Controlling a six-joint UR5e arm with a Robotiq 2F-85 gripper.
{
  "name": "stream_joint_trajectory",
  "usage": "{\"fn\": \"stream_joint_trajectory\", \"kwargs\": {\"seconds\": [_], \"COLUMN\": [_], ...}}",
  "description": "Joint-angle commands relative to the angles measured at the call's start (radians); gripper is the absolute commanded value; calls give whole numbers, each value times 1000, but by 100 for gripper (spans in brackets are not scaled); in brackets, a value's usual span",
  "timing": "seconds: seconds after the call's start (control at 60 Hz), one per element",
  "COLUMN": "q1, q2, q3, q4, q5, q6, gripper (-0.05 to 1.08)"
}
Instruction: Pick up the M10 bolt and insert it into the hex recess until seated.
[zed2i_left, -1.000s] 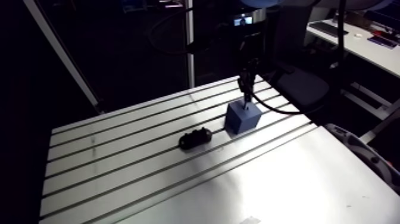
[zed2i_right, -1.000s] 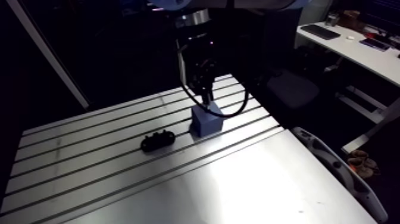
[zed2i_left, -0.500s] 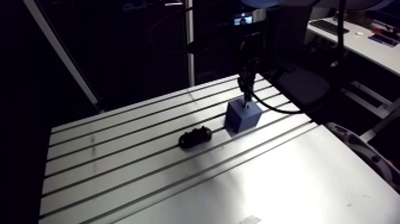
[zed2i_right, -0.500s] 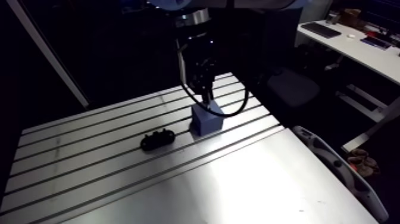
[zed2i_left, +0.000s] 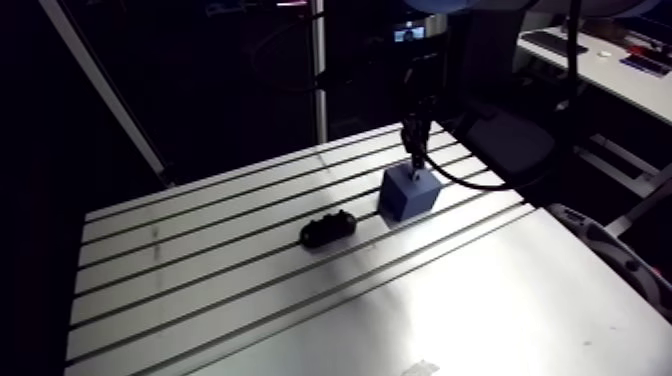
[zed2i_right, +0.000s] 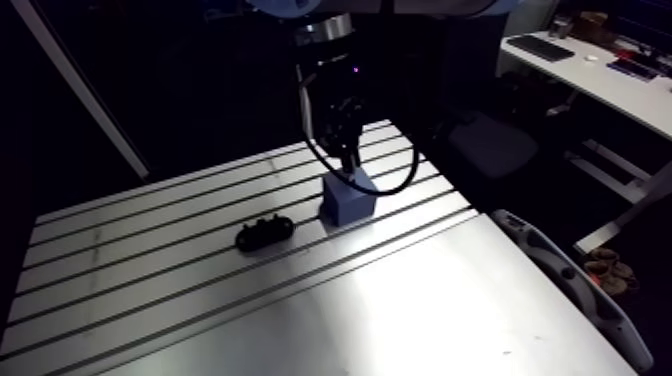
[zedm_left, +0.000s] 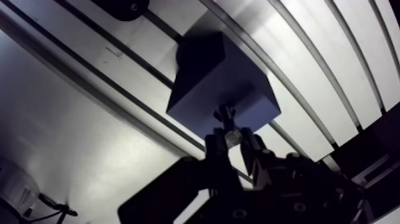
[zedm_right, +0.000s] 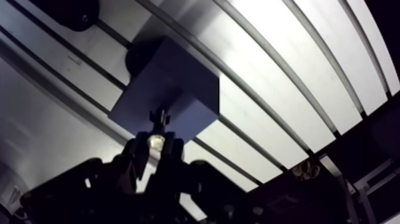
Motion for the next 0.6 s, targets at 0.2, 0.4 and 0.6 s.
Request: {"fn": "stream_joint_trajectory", "kwargs": {"seconds": [0.2,0.4,0.6], "q1": [1,18,21], "q2": [-7,-11,-15], "q3": [2,0,-3], "q4": [3,3,3], "q5": [-14,-3,-3], "q6": [-12,-14,-14], "gripper": [37,0,0]}}
